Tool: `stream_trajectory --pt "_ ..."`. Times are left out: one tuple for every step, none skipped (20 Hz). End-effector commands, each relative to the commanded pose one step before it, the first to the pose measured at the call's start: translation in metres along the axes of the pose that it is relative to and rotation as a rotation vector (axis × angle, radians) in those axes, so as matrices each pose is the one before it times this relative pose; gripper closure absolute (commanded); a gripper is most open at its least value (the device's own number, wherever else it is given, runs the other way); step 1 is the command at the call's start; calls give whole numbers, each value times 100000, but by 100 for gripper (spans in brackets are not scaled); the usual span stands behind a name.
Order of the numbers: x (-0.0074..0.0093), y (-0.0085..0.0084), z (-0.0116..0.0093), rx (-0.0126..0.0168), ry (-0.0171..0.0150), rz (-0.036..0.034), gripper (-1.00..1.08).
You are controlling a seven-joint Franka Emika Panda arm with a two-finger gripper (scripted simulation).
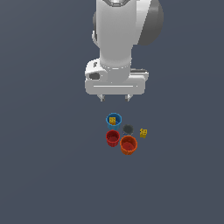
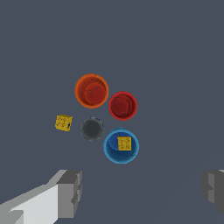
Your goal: Pick up a designated object from a clutter of objects.
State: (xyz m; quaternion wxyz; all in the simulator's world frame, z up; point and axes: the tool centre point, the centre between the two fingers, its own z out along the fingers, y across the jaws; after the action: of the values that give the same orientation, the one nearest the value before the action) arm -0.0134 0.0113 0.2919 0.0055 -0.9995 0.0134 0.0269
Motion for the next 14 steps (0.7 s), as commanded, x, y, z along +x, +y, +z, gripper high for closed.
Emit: stream_trajectory --pt "0 1 0 0 0 0 -20" --pt "-15 -35 22 -33 -48 -105 -20" --pt "-37 -127 77 -105 -162 -346 -20" --pt "-62 -193 121 -167 -255 -551 -20" --pt "-84 -271 169 -234 -354 -779 -20" --pt "-83 -276 173 -240 -358 -814 -20" --pt "-55 -196 124 -172 -250 -601 -20" --pt "-28 -119 77 -104 -147 -386 -20" --pt "-6 -29 23 -29 -36 -130 -20" --pt "11 34 -25 34 47 125 -20" --pt "-9 36 -34 37 31 234 -20" --pt "-10 -1 -7 3 -7 69 -20" --pt "6 0 11 -9 -5 -68 -20" --pt "23 -13 23 -18 9 -228 -20"
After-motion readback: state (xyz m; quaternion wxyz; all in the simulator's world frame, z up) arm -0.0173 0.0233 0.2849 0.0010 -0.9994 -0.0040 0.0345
